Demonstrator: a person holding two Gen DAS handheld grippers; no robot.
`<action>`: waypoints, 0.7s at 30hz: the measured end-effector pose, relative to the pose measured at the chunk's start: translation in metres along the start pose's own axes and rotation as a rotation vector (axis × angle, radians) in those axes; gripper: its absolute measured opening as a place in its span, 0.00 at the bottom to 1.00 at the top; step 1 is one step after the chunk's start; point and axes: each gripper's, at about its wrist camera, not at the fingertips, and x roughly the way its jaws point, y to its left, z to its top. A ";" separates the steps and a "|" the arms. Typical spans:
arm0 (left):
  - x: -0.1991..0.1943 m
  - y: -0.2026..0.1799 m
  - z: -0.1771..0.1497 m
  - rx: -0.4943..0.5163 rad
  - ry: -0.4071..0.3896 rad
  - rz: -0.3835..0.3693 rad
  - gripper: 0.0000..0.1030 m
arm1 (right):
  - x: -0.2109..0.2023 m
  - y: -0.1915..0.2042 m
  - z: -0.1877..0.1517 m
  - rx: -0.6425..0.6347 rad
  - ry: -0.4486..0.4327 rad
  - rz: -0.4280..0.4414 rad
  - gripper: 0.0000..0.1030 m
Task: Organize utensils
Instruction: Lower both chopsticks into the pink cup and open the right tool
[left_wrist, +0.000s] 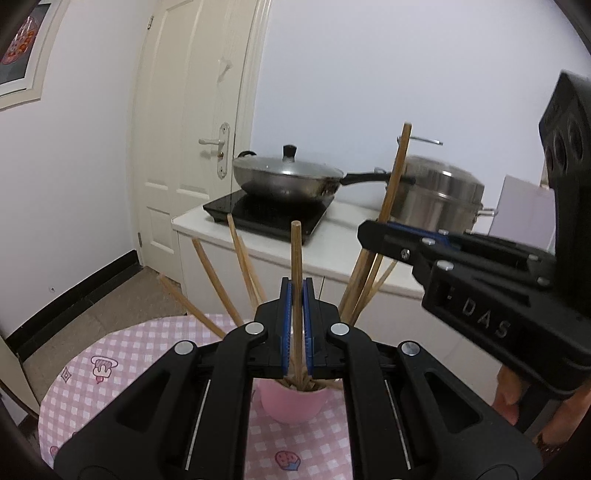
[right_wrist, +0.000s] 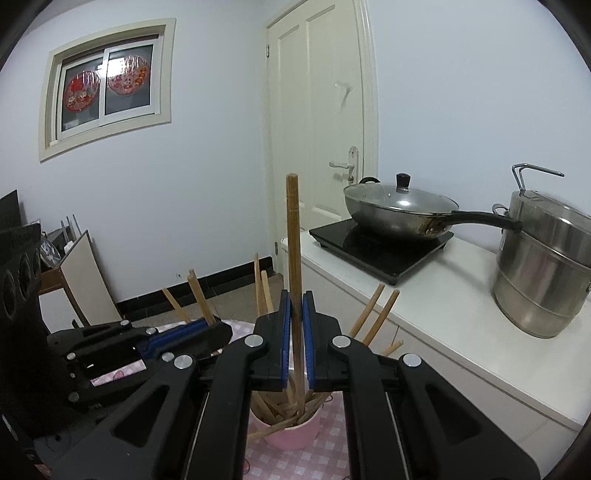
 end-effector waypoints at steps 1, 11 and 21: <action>0.001 0.000 -0.002 0.000 0.003 -0.001 0.06 | 0.001 0.001 -0.002 -0.007 0.009 -0.004 0.05; 0.008 0.005 -0.012 -0.009 0.060 -0.017 0.06 | 0.015 -0.004 -0.020 0.012 0.077 -0.027 0.05; 0.002 0.013 -0.013 -0.046 0.088 -0.036 0.07 | 0.007 -0.015 -0.029 0.069 0.085 -0.024 0.32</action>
